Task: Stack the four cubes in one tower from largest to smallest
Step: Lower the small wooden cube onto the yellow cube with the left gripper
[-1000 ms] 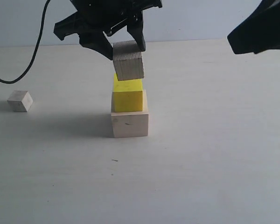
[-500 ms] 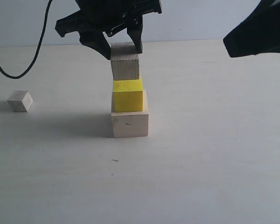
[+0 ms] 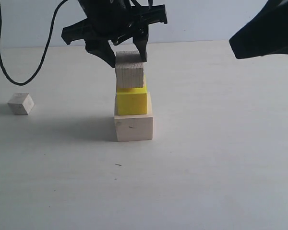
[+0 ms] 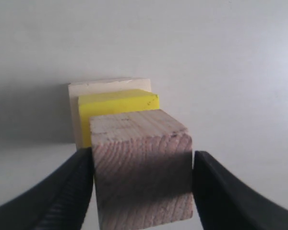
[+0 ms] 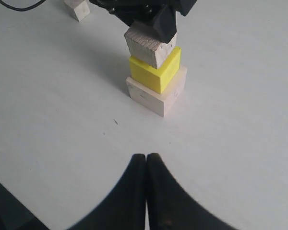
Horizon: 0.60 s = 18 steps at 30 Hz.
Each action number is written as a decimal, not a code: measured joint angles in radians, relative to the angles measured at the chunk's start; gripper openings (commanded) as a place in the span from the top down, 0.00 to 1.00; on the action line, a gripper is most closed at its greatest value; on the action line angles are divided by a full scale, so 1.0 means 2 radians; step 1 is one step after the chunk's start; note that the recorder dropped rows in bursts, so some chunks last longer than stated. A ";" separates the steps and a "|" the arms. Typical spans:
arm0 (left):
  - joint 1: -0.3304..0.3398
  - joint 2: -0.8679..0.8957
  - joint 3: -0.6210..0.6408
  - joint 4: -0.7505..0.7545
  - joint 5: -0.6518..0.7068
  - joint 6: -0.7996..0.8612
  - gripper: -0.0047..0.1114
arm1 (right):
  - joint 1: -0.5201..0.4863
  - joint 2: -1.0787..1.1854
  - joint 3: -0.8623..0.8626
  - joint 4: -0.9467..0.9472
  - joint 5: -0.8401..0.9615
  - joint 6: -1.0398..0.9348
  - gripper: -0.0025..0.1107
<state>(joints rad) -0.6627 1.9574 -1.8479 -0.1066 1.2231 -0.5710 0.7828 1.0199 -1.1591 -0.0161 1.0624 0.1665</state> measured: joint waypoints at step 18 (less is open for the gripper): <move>0.000 0.007 0.000 0.008 0.000 0.006 0.96 | 0.000 0.000 0.000 0.001 -0.002 0.000 0.98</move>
<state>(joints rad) -0.6627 1.9712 -1.8479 -0.0909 1.2231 -0.5593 0.7828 1.0199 -1.1591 -0.0142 1.0579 0.1665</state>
